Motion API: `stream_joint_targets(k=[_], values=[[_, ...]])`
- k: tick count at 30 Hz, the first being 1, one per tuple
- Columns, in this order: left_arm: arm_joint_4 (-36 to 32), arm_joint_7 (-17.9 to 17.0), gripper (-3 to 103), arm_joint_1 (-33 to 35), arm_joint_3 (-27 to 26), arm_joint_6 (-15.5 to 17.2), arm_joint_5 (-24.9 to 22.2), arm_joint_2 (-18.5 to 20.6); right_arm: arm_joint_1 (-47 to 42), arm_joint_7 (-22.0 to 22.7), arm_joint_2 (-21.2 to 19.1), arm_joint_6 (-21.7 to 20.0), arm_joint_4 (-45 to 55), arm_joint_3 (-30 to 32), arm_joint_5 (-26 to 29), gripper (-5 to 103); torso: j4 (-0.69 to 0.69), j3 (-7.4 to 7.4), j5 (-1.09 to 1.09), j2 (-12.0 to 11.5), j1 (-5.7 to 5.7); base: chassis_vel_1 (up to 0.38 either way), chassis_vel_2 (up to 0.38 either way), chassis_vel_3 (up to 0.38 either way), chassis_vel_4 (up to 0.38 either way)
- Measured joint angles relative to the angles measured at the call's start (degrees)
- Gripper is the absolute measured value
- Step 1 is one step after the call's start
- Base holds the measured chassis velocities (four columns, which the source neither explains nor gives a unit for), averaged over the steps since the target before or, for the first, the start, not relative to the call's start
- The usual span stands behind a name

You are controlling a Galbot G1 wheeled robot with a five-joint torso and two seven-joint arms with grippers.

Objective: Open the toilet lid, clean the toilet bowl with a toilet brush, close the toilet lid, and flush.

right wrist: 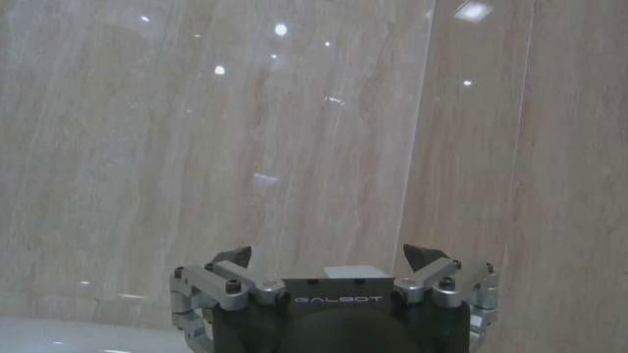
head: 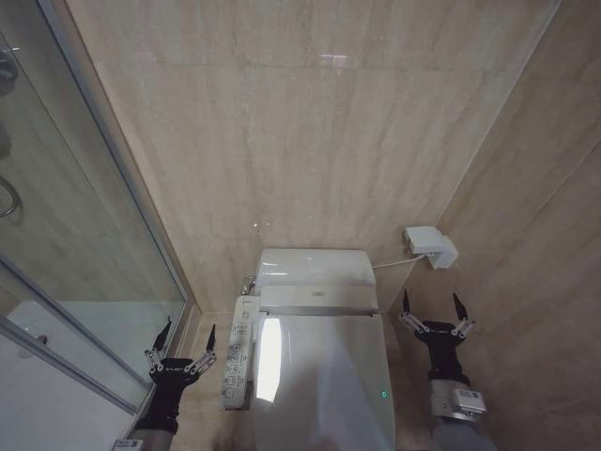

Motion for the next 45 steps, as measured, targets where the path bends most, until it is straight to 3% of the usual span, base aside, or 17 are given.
stream_joint_targets(k=[31,45], values=[[0.0,0.1,98,0.0,0.0,0.0,0.0,0.0,0.0,0.0,0.0,0.0,0.0,0.0,0.0,100,0.00,0.00,0.00,0.0,0.01,0.000,0.000,0.000,0.000],[0.0,0.1,98,0.0,0.0,0.0,0.0,0.0,0.0,0.0,0.0,0.0,0.0,0.0,0.0,100,0.00,-0.02,0.00,0.0,-0.06,0.111,-0.130,-0.128,0.131]])
